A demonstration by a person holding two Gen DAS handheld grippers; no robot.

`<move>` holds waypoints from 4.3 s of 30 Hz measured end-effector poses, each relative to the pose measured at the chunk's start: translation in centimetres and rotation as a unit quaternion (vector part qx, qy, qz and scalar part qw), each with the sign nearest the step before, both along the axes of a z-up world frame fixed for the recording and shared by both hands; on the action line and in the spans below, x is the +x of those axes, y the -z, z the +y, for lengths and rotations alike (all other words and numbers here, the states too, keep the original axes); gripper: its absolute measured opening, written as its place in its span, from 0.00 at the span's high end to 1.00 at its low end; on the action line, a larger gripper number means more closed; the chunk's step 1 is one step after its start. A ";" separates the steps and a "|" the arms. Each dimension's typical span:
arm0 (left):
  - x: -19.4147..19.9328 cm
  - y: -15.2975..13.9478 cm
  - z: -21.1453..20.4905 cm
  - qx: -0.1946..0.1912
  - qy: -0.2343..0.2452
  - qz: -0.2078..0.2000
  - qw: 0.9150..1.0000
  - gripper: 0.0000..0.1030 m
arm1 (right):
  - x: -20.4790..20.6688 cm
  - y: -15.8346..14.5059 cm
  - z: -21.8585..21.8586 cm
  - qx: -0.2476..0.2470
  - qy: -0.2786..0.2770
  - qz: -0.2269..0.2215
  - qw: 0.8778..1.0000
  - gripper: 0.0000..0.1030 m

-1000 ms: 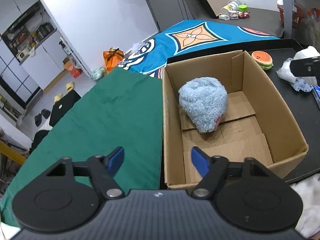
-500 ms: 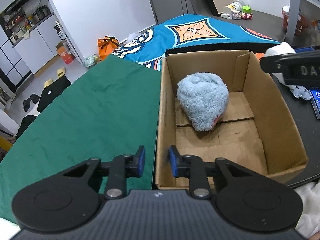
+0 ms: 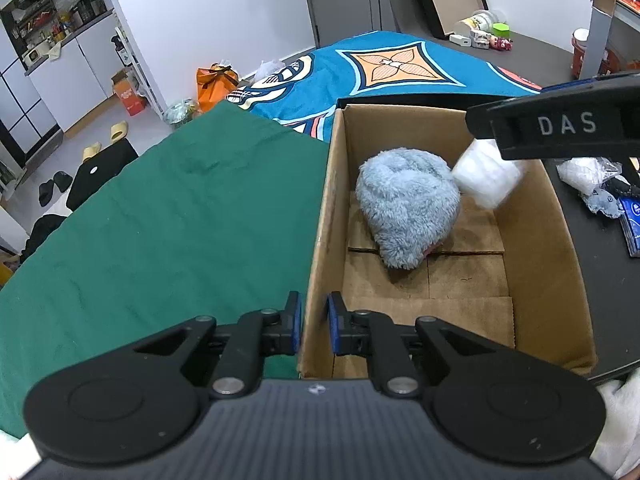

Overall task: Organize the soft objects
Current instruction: 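Carry the white cloth with the right gripper into the box beside the plush, release, then close the right gripper on the black cable beside the tissue pack, then carry the black cable with the right gripper into the box, release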

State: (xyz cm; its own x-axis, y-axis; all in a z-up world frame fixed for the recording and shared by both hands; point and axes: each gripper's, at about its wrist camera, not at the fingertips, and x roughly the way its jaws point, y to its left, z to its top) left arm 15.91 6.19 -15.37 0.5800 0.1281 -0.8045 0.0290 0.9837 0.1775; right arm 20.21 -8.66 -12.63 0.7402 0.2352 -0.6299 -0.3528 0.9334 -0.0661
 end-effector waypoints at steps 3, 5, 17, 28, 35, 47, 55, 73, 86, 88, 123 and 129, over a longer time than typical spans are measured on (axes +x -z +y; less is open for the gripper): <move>-0.1 -0.2 -0.2 0.004 0.003 -0.006 1.000 0.87 | -0.4 0.0 -0.7 -0.005 0.000 0.005 1.000 0.26; -0.2 -0.2 -0.4 0.010 0.006 -0.006 1.000 0.87 | -0.6 0.0 -1.3 -0.012 -0.004 0.011 1.000 0.24; -0.4 -0.4 -1.4 0.041 0.020 -0.007 0.999 0.81 | -2.2 0.0 -5.9 -0.029 0.002 0.030 0.999 0.22; -0.5 -2.1 -1.6 0.048 0.017 0.002 0.999 0.32 | -2.3 1.6 -9.7 0.002 0.049 0.039 0.998 0.13; 0.0 -2.7 -2.6 0.062 0.013 0.010 0.998 0.27 | -1.6 3.3 -11.8 0.006 0.070 0.050 0.996 0.13; 1.9 -3.6 -5.2 0.091 -0.004 0.008 0.996 0.27 | 0.5 6.0 -16.1 -0.010 0.112 0.058 0.992 0.34; 3.4 -3.5 -6.5 0.115 -0.008 0.014 0.993 0.26 | 2.0 7.5 -17.2 -0.017 0.118 0.063 0.991 0.39; 5.8 -1.6 -9.3 0.168 0.007 0.042 0.985 0.26 | 4.6 9.8 -19.2 -0.017 0.117 0.088 0.989 0.49; 5.3 -1.8 -9.4 0.182 0.008 0.040 0.982 0.26 | 4.2 8.3 -20.5 0.003 0.132 0.076 0.988 0.72; 5.3 -1.9 -9.3 0.178 0.008 0.038 0.983 0.26 | 4.0 7.8 -20.5 0.009 0.134 0.072 0.988 0.72; 0.1 -5.3 -3.0 0.112 0.001 0.002 0.994 0.26 | -1.2 -0.6 -13.6 0.064 0.078 -0.011 0.995 0.70; -0.5 -5.1 -2.3 0.100 0.007 -0.007 0.995 0.26 | -1.7 -1.6 -12.1 0.089 0.059 -0.010 0.994 0.70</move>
State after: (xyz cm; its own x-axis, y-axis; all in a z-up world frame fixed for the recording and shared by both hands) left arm 15.42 3.92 -10.30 0.5945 0.2766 -0.7551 0.0380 0.9283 0.3699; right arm 18.48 -20.75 -11.05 0.7811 0.2536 -0.5706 -0.2413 0.9654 0.0988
